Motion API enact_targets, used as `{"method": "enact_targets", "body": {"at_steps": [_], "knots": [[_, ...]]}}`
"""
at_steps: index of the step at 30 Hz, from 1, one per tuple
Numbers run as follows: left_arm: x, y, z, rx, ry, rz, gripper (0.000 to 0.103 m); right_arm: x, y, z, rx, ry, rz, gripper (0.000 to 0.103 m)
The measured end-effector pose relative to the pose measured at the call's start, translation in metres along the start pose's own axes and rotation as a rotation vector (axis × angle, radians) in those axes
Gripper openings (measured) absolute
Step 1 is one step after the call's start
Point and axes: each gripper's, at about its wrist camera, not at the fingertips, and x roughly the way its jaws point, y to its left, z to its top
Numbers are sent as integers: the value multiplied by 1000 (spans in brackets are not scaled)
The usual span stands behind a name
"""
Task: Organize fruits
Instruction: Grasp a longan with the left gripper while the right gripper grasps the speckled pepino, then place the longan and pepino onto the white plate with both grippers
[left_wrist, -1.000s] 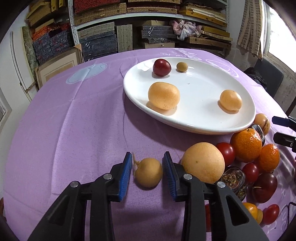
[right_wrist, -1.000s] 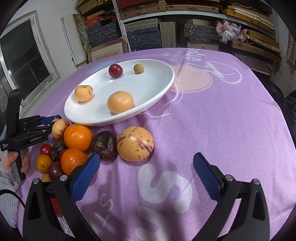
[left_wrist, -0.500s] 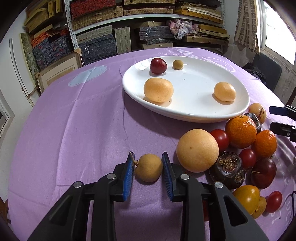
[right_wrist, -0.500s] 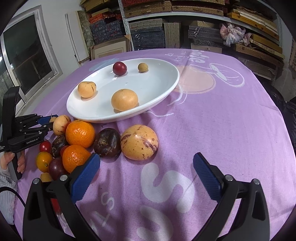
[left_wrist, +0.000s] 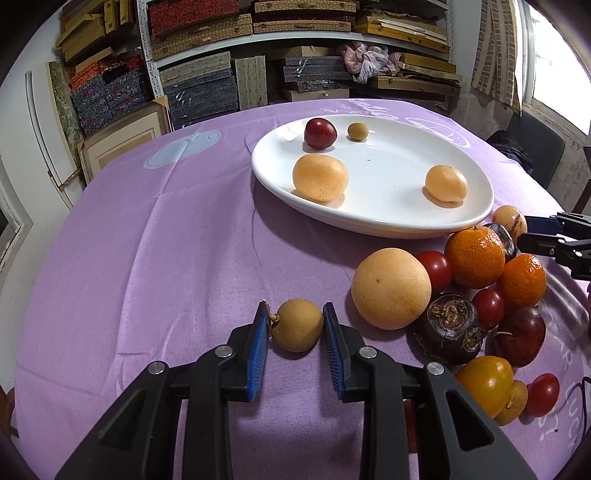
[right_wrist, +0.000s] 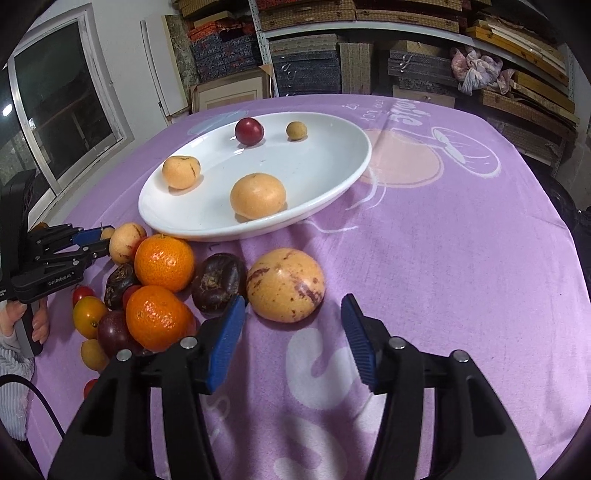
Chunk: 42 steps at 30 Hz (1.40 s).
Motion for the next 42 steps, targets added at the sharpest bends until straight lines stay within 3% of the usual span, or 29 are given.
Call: {"method": "enact_targets", "body": {"at_steps": [9, 12, 19, 25, 35, 38, 42], "knots": [[4, 0, 0, -14, 19, -29, 29, 22, 3, 17, -14, 38, -17, 55], [4, 1, -1, -21, 19, -36, 29, 23, 6, 16, -31, 38, -9, 45], [-10, 5, -1, -34, -47, -16, 28, 11, 1, 12, -14, -5, -21, 45], [-2, -2, -3, 14, 15, -27, 28, 15, -3, 11, 5, 25, -14, 45], [-9, 0, -5, -9, -22, -6, 25, 13, -2, 9, 4, 24, -21, 45], [-16, -1, -4, -10, -58, 21, 25, 9, -2, 9, 7, 7, -23, 45], [-31, 7, 14, -69, -109, -26, 25, -25, 0, 18, 23, -83, 0, 45]]}}
